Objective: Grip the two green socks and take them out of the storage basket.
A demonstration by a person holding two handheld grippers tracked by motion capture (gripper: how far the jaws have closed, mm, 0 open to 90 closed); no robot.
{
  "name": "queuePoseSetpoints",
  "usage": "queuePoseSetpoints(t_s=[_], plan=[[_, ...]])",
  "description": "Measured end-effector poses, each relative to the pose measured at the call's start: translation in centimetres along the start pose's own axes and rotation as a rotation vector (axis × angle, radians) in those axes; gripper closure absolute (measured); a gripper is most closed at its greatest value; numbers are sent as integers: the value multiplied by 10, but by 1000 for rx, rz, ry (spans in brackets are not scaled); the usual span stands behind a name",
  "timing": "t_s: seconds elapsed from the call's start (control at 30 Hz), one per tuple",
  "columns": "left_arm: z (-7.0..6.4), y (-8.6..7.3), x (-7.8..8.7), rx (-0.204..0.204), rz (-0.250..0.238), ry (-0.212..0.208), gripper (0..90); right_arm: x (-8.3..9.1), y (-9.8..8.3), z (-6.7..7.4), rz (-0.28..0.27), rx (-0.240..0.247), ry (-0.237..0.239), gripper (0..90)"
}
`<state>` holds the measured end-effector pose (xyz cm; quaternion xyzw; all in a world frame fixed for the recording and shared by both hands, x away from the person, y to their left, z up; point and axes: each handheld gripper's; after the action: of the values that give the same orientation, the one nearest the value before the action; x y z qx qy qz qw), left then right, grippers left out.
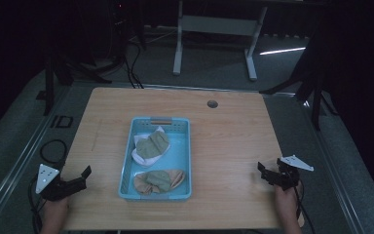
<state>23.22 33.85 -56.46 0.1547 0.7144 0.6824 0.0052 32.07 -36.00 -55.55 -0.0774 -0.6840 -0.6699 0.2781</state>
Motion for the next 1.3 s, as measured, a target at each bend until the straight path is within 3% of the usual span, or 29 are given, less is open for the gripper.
queuePoseSetpoints(t_s=[0.1, 0.17, 0.53, 0.73, 1.0, 1.3], plan=[[0, 0, 0, -1, 1, 2, 0, 0, 3, -2, 7, -24, 55, 134], [0, 0, 0, -2, 1, 2, 0, 0, 9, -1, 20, -11, 76, 137], [0, 0, 0, 1, -4, -5, 0, 1, 25, 6, 13, 13, 120, 144], [0, 0, 0, 4, -6, -6, 0, 5, 39, 13, 16, 12, 196, 127], [0, 0, 0, 7, -6, -4, 0, 4, 56, 29, 9, 67, 233, 117], [0, 0, 0, 5, -6, -2, 0, 2, 72, 50, 27, 130, 314, 117]])
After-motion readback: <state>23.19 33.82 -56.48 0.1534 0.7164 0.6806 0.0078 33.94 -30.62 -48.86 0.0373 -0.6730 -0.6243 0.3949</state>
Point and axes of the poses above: each handheld gripper's, and its own axes: x roughly backward along the jaws, y roughly out of its top, z roughly to its left, and after that the axes turned 4 degrees about -z, right-handed
